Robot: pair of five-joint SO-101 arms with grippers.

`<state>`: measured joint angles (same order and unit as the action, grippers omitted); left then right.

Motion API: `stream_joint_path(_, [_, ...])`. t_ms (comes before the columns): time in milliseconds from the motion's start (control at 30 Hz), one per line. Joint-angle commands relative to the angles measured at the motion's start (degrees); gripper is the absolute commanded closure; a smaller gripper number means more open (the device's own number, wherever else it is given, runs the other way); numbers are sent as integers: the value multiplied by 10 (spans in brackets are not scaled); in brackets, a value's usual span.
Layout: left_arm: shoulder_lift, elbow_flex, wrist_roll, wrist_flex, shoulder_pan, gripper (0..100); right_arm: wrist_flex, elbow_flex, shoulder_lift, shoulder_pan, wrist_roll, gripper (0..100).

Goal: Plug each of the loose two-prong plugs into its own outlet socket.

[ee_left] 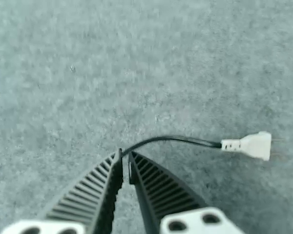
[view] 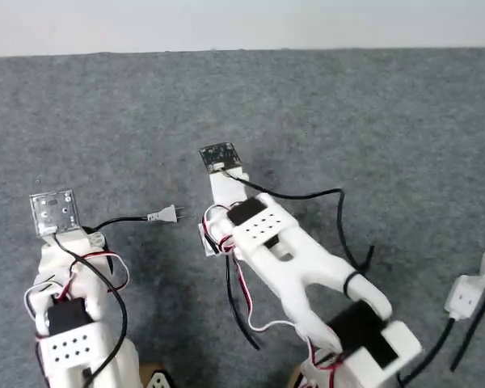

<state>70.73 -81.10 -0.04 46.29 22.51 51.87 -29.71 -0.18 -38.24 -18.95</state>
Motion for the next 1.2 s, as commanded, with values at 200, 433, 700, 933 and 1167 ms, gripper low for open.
stream_joint_path(200, [-222,131,-42,-44,30,987,34,44,-6,24,-20,722])
stream_joint_path(433, [-237,142,-43,-44,31,987,93,84,-58,22,28,919])
stream_joint_path(700, [-219,131,-43,-44,32,987,52,67,-63,-35,90,983])
stream_joint_path(933, [-219,131,-44,-44,32,987,-31,18,-35,33,145,984])
stream_joint_path(1167, [-216,124,-45,-44,31,987,-13,54,54,87,170,984])
